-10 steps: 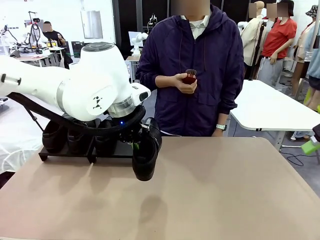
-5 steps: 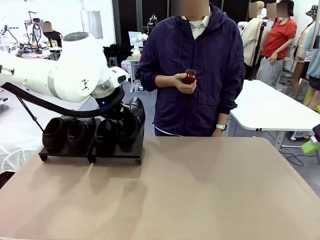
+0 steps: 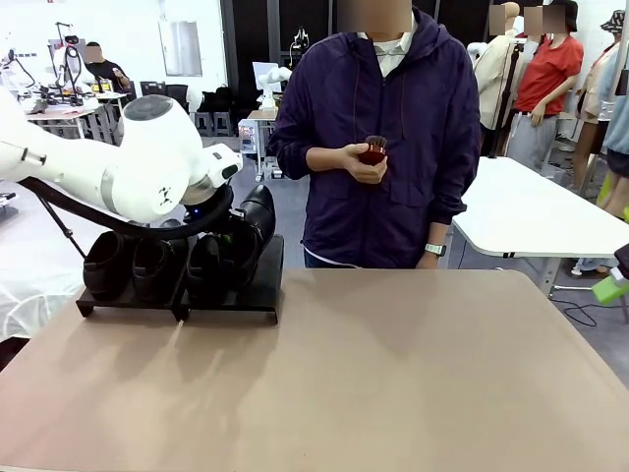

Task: Organize the shoes by placing them on the stand.
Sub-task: Place the Shoe from the middle of the table onto the Shoes Stand.

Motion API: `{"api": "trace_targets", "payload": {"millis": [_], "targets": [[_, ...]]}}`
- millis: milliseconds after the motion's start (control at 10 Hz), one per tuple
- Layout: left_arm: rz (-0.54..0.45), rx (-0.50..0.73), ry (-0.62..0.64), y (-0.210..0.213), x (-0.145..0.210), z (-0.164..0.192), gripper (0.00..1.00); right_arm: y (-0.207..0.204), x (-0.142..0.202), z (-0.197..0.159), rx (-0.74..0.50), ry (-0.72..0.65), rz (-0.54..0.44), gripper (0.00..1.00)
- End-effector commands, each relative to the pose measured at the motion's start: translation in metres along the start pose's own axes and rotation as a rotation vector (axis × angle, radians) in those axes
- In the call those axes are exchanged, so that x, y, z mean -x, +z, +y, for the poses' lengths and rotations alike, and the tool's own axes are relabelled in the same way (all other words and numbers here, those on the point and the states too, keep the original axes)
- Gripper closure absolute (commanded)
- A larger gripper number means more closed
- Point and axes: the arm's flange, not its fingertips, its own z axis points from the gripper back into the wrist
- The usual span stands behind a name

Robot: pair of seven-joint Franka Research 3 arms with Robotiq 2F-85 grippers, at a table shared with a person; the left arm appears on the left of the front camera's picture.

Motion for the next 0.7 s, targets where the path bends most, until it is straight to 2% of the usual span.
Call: {"api": "trace_targets", "payload": {"millis": [0, 600], "targets": [[-0.037, -0.024, 0.010, -0.006, -0.006, -0.003, 1.00, 0.003, -0.001, -0.001, -0.016, 0.016, 0.002, 0.00], [0.005, 0.014, 0.046, -0.039, -0.007, -0.004, 1.00, 0.003, -0.001, -0.001, -0.016, 0.016, 0.002, 0.00]]}}
